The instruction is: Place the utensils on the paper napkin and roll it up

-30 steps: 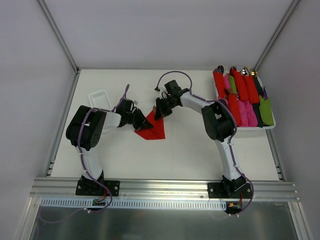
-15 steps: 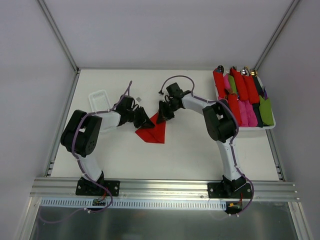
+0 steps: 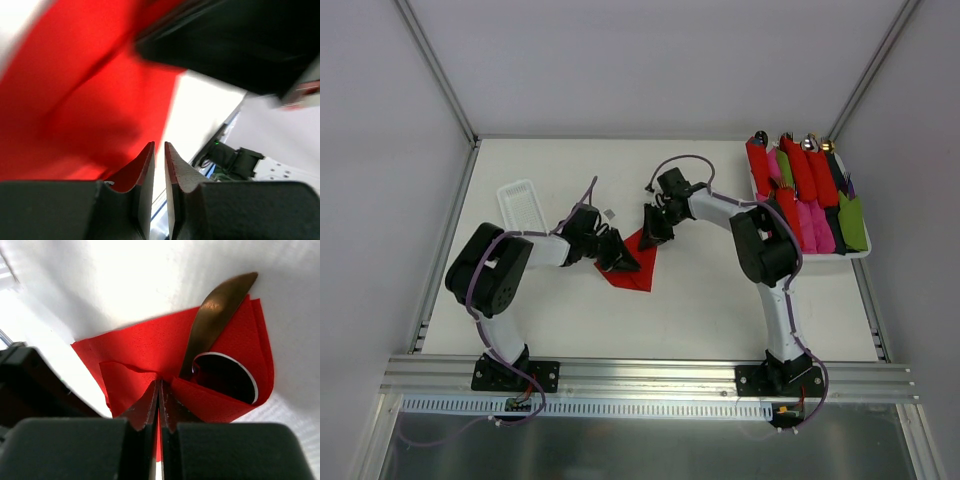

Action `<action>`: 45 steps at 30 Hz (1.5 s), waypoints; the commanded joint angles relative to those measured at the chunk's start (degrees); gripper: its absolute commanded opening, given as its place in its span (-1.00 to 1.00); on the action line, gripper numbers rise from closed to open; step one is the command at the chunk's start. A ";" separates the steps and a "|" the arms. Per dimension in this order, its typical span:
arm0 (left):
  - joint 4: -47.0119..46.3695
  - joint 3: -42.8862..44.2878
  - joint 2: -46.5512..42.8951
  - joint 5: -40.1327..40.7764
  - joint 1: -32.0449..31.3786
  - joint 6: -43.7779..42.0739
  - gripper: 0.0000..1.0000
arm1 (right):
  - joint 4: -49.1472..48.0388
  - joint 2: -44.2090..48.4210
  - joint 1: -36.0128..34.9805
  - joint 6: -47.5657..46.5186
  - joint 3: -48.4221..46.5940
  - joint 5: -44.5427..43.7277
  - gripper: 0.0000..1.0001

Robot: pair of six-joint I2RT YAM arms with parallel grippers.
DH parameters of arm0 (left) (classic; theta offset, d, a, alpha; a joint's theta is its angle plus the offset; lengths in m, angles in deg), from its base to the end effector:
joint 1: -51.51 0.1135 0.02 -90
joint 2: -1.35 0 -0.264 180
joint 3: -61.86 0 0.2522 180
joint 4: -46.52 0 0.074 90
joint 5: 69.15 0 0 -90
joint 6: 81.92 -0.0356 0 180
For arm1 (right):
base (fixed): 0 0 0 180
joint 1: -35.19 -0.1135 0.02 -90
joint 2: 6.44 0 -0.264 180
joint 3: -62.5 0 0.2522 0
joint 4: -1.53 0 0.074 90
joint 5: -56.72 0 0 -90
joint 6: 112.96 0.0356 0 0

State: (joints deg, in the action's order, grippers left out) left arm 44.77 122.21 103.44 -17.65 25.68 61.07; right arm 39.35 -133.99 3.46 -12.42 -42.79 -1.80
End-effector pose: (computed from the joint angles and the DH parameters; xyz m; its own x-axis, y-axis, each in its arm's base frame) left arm 0.2977 -0.1687 0.1383 -0.9633 -0.2280 -0.1417 0.0018 0.5225 -0.8526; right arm 0.3869 0.2611 0.1368 -0.8473 -0.3405 -0.4076 -0.5239 0.6618 0.5362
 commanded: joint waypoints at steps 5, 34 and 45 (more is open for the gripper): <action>3.20 -3.52 1.71 4.75 -0.19 1.33 -0.79 | 5.30 2.47 2.98 0.44 4.16 -6.00 -0.99; 10.67 0.26 5.94 6.68 -0.19 -5.62 -0.78 | 1.96 6.27 4.13 -7.65 6.62 7.80 -0.74; 5.69 -2.02 -2.92 6.51 -0.10 -6.85 -0.60 | 6.79 0.90 3.86 -10.02 3.38 1.74 -0.81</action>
State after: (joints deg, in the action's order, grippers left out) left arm 50.24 122.45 105.58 -14.90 25.59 57.03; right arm 42.73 -131.28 7.55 -19.89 -37.50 4.30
